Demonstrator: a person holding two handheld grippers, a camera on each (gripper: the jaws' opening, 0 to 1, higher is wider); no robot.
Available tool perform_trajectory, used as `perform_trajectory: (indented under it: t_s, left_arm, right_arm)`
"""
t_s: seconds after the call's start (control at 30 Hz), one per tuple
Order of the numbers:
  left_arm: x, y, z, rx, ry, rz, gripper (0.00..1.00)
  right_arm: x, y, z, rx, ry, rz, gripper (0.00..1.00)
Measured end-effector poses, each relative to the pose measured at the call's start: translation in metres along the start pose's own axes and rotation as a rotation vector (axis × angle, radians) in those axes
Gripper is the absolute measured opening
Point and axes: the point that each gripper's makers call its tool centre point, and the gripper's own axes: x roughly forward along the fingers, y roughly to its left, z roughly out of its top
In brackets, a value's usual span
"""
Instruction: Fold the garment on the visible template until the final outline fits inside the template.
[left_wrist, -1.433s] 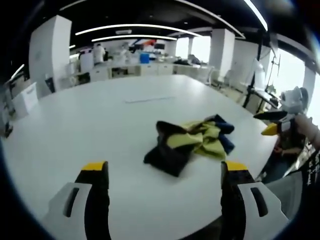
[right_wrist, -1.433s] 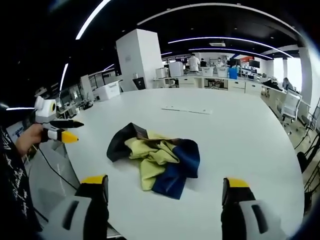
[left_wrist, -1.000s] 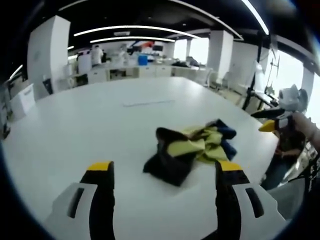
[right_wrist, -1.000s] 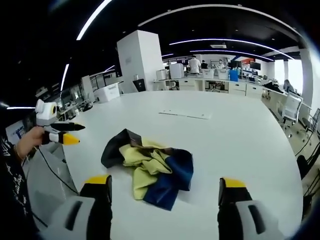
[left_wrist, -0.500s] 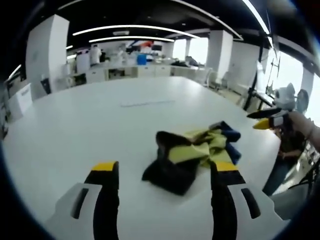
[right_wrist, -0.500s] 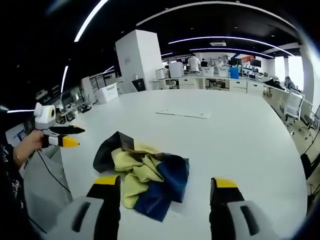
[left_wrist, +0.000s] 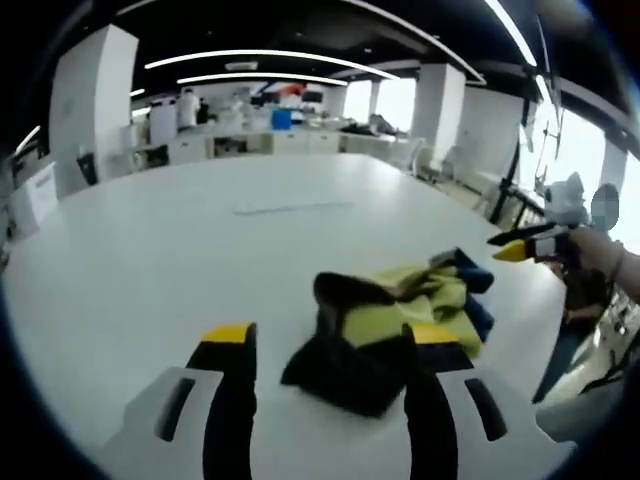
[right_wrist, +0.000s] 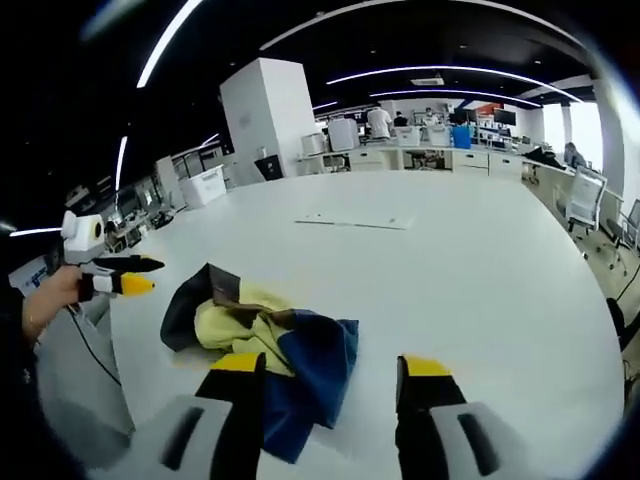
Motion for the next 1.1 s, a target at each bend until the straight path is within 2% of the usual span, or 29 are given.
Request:
perform_trajectory:
  t_s: [0.27,0.4,0.53,0.6,0.83,0.93,1.03,1.1]
  left_arm:
    - [0.022,0.001,-0.007,-0.022,0.013,-0.011,0.46]
    - [0.032,0.0,-0.013,-0.025,0.027,-0.029,0.39]
    - [0.04,0.001,-0.019,-0.035,0.049,-0.021,0.32]
    - [0.042,0.0,-0.019,-0.024,0.043,-0.019,0.26]
    - [0.049,0.001,-0.02,-0.035,0.041,-0.025,0.15]
    - [0.05,-0.003,-0.016,-0.093,0.015,-0.049,0.1]
    - [0.052,-0.001,-0.018,-0.065,0.028,-0.035,0.03]
    - [0.051,0.001,-0.016,-0.081,0.014,-0.02,0.0]
  right_arm:
    - [0.019,-0.004,-0.007,0.001,0.023,0.006,0.35]
    - [0.028,-0.007,-0.012,-0.01,0.038,-0.002,0.34]
    - [0.036,-0.009,-0.015,-0.003,0.05,0.002,0.31]
    - [0.039,-0.01,-0.016,-0.002,0.052,0.0,0.29]
    - [0.045,-0.006,-0.021,-0.006,0.065,0.013,0.19]
    - [0.046,-0.005,-0.023,-0.014,0.07,-0.001,0.19]
    - [0.045,-0.003,-0.023,-0.012,0.065,-0.005,0.13]
    - [0.045,-0.003,-0.023,-0.03,0.065,-0.018,0.09]
